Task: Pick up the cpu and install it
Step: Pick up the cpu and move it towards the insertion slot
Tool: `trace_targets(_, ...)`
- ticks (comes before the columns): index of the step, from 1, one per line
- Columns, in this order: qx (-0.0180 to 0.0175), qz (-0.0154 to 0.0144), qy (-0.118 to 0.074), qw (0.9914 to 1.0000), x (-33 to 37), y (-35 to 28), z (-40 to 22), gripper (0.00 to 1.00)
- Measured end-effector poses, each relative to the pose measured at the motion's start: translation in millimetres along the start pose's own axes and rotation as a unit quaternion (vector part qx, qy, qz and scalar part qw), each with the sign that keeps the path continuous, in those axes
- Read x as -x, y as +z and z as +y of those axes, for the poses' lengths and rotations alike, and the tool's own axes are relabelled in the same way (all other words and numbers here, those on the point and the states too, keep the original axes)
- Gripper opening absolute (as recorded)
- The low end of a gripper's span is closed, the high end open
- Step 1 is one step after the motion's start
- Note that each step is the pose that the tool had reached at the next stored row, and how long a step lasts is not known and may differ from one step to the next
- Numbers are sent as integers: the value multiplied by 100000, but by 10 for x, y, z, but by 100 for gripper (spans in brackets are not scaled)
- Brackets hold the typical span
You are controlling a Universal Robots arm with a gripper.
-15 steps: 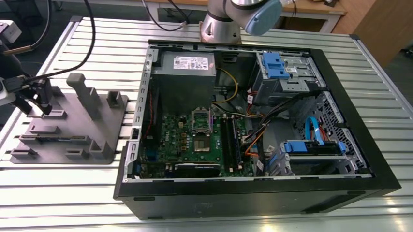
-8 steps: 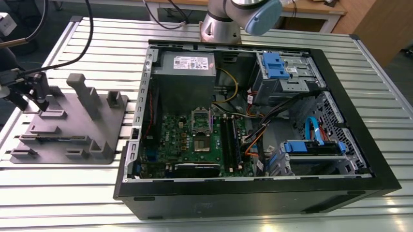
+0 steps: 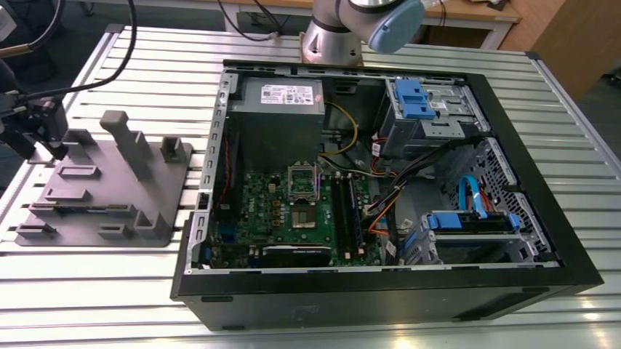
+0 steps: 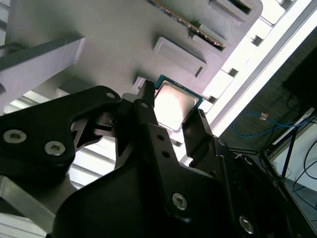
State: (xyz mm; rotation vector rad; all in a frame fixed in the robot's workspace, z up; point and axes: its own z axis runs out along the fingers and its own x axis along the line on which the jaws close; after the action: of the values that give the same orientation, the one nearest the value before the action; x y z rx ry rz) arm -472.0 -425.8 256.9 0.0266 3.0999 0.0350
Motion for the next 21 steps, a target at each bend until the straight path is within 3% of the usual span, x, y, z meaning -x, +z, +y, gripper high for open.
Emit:
trace_targets(13,1,0,-1,100000,11,-271,6,47)
trace_targets(21,4,-6,1,100000,15,-349,8,47)
